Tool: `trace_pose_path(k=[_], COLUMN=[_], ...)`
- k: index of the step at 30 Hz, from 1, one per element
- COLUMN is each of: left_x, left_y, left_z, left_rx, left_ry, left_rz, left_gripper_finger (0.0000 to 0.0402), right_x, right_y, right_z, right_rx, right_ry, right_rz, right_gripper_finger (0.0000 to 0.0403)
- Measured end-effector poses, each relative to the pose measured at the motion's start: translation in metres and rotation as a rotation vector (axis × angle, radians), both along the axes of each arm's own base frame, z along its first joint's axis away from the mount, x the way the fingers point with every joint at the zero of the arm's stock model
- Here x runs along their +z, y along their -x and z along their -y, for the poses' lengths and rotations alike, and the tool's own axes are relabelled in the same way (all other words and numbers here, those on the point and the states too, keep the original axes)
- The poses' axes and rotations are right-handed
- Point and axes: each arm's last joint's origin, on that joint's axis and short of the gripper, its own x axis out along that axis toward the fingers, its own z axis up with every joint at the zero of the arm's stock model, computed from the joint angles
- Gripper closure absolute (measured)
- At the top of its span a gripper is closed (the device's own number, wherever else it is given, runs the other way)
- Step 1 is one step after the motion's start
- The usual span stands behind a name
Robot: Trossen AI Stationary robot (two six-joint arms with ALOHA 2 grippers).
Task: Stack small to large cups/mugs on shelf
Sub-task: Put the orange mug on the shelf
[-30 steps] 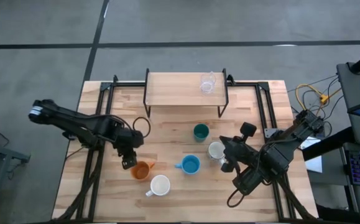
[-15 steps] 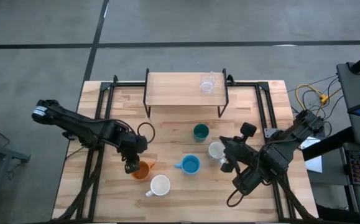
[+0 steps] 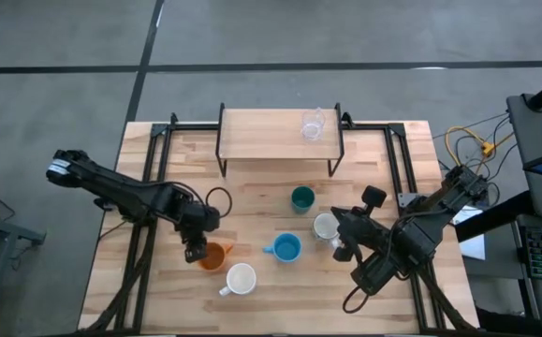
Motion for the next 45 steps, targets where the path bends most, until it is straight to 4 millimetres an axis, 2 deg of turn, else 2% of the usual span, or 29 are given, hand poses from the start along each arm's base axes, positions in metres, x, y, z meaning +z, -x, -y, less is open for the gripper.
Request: trace_pose_path(k=[5, 18, 32, 45], left_x=[-0.014, -0.013, -0.029, -0.021], left_y=[0.002, -0.004, -0.009, -0.008], left_z=[0.0, 0.002, 0.004, 0.004], left_rx=[-0.004, -0.003, 0.009, 0.028], left_ry=[0.014, 0.034, 0.043, 0.048], left_rz=[-0.062, -0.001, -0.017, -0.007], left_gripper_finger=[0.0268, 0.0268, 0.0268, 0.0268], right_x=[0.0, 0.0, -0.002, -0.004], right_y=[0.0, 0.0, 0.0, 0.0], right_z=[0.0, 0.0, -0.001, -0.001], right_rx=[0.005, 0.007, 0.008, 0.006], right_ry=[0.007, 0.01, 0.008, 0.012], right_rz=[-0.007, -0.01, -0.015, -0.02], right_gripper_finger=[0.0394, 0.0394, 0.0394, 0.0394])
